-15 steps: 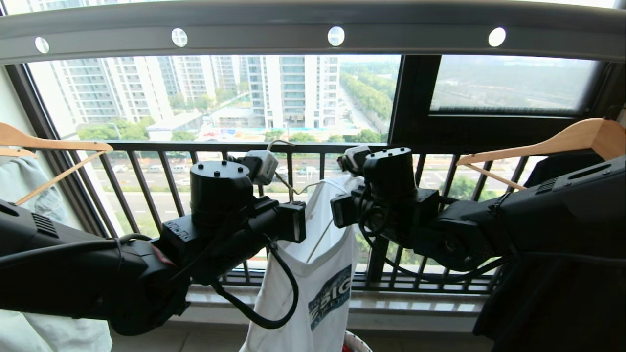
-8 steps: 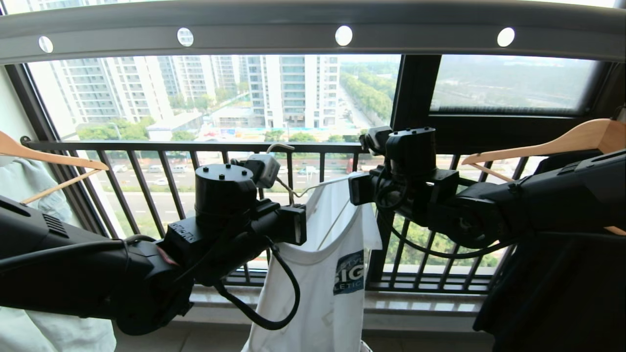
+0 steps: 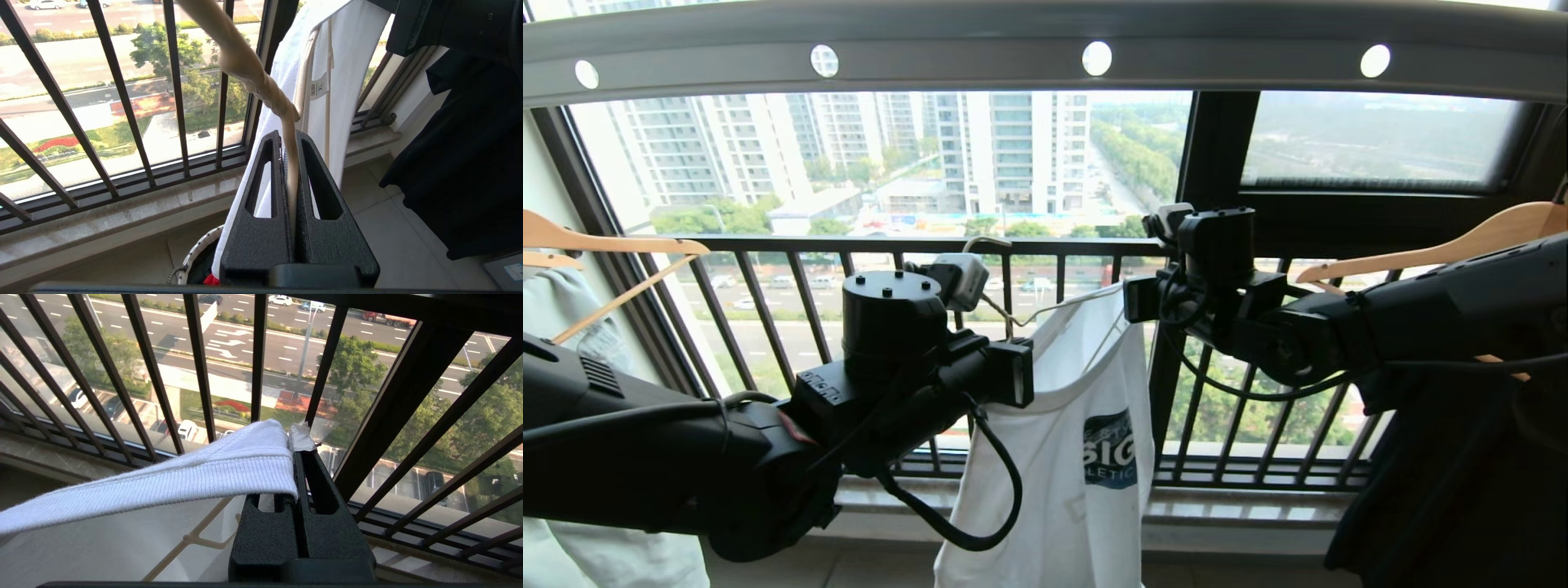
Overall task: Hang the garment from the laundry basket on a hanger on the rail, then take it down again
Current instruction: Take the clothes off the clothes rack
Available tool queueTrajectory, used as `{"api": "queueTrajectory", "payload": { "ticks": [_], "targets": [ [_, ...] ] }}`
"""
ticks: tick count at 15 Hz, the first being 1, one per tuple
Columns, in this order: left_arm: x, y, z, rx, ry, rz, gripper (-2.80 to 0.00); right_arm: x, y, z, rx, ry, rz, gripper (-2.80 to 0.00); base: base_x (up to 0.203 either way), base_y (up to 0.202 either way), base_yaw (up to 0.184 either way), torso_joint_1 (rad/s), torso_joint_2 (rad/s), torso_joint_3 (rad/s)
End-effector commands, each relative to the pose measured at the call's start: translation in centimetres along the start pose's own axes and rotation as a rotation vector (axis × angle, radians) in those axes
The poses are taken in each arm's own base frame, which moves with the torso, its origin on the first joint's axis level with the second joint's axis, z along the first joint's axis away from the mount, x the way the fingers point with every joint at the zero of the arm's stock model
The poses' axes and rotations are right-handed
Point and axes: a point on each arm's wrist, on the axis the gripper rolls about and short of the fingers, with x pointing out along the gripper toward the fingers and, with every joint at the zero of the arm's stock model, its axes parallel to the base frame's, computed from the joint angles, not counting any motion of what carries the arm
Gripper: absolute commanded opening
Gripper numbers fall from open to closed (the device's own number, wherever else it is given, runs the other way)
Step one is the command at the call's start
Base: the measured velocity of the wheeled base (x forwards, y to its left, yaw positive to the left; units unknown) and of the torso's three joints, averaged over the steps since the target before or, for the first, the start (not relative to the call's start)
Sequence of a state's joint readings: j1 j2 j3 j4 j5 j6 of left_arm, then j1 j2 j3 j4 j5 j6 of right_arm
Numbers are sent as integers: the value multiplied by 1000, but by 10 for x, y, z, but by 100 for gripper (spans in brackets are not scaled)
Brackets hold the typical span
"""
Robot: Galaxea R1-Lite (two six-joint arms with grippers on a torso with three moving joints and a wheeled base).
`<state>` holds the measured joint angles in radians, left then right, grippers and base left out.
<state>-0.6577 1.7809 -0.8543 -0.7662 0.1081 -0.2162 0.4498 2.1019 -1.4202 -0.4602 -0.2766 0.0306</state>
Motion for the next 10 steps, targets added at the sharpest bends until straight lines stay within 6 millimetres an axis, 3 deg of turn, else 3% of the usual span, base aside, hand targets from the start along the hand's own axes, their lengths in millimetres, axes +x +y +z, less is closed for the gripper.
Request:
{"api": "queueTrajectory", "payload": {
  "ticks": [1,10],
  "targets": [
    [-3,-1,4,-3,-14,-3,-280,16,-4,-12,-1,21,-21,-280,0,0,0,0,0,0],
    [-3,-1,2,30,-11,1,-280,41,-25,-25,7,40,-77,-280,0,0,0,0,0,0]
  ]
}}
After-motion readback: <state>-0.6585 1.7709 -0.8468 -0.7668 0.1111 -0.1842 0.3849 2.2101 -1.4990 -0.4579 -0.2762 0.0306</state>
